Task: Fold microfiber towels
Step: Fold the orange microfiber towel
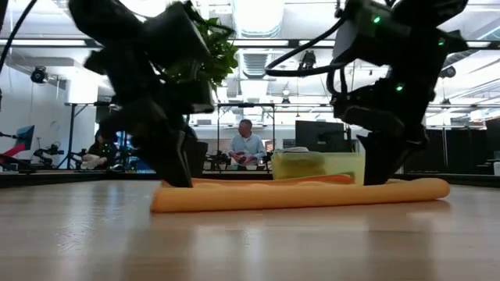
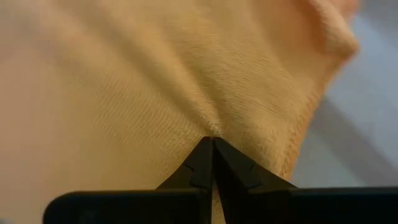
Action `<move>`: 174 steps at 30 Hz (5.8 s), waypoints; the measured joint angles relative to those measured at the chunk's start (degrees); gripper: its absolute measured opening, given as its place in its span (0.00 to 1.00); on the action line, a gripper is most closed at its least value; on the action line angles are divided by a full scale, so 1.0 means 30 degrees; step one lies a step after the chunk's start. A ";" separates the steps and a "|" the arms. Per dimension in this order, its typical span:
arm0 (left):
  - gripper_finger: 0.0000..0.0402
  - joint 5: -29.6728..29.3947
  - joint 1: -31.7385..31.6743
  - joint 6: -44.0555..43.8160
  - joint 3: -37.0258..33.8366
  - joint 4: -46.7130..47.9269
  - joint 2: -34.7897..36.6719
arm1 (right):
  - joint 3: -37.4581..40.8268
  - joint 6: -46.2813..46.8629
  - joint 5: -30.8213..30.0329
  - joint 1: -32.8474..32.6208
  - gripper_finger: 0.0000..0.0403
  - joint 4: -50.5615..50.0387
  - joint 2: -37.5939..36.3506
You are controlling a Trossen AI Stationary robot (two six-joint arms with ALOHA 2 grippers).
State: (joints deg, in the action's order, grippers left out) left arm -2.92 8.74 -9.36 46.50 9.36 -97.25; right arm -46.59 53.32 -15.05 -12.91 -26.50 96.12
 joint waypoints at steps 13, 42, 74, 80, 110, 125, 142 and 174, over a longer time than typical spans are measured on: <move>0.00 -0.1933 0.5205 -0.8420 0.0835 -0.2594 -0.1227 | 0.0067 -0.4867 0.0899 0.2247 0.02 0.2354 0.0015; 0.00 -0.4096 0.2975 -0.3307 0.9141 0.0261 -0.4175 | 0.0874 -0.2615 -0.3080 -0.3646 0.02 0.5916 -0.4674; 0.00 0.2922 -0.4469 0.4749 0.5637 -0.0672 -0.4307 | -0.4498 0.4420 0.0474 -0.7560 0.02 0.6329 0.4779; 0.00 0.2944 -0.4469 0.3617 0.4530 -0.1055 -0.3962 | -0.4088 0.4100 0.0984 -0.7438 0.02 0.5138 0.4077; 0.21 0.2804 0.4530 0.9739 0.4044 -0.1916 -0.0342 | -0.3398 0.1521 -0.3067 -0.7198 0.02 -0.2362 -0.1027; 0.53 -0.0595 0.6173 0.9164 0.8477 0.0114 -0.3950 | -0.2852 0.1062 -0.3077 -0.8139 0.02 -0.2543 -0.1618; 0.50 -0.1104 0.6853 0.8246 0.8546 0.1855 -0.5566 | -0.2419 0.2638 -0.3311 -0.9373 0.02 -0.2664 -0.2033; 0.02 0.0066 0.6445 0.9746 0.9945 0.2238 -0.6907 | -0.2413 0.4733 -0.4140 -1.1110 0.02 -0.1688 -0.2054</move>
State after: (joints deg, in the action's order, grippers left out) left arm -2.72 28.08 19.88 76.34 16.08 -117.97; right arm -53.83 67.52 -27.47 -46.24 -31.56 89.95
